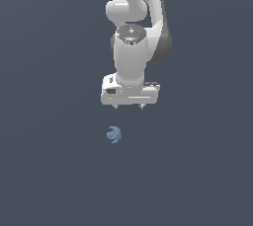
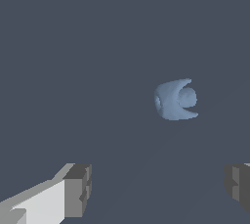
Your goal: Pick up the object and move it to a goal position.
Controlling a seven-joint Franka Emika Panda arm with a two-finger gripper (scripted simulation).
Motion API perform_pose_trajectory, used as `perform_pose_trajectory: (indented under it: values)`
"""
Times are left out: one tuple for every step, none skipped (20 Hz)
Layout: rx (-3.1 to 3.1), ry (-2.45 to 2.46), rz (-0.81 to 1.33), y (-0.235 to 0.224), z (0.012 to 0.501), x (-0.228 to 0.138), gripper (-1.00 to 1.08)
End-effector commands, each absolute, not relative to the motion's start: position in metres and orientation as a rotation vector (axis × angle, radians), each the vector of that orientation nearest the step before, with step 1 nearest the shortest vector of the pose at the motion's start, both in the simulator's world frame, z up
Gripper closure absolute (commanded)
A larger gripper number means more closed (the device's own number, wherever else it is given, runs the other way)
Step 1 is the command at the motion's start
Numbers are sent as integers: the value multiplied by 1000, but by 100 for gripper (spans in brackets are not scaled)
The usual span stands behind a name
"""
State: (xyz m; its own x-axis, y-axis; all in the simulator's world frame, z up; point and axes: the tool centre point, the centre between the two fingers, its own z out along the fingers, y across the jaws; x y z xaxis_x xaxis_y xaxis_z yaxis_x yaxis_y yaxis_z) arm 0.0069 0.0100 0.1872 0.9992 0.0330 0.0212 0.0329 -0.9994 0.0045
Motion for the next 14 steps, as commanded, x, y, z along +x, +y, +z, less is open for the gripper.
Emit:
perform_pose_trajectory:
  values:
    - [3137, 52, 33, 10, 187, 7, -92]
    - [3137, 52, 34, 10, 187, 7, -92]
    - [3139, 53, 35, 11, 188, 7, -92]
    - [3141, 54, 37, 12, 189, 7, -92]
    - [3145, 55, 39, 14, 190, 6, -92]
    - [3149, 57, 42, 16, 192, 6, -92]
    - [3154, 59, 46, 19, 194, 5, -92]
    - [3158, 60, 49, 21, 196, 5, -92]
    - [3161, 60, 51, 23, 197, 4, -92]
    - [3163, 60, 53, 24, 198, 4, -92]
    - [3164, 59, 53, 25, 199, 4, -92]
    - [3164, 59, 53, 25, 199, 3, -92]
    - [3164, 59, 53, 25, 199, 4, -92]
    - [3163, 60, 52, 24, 198, 4, -92]
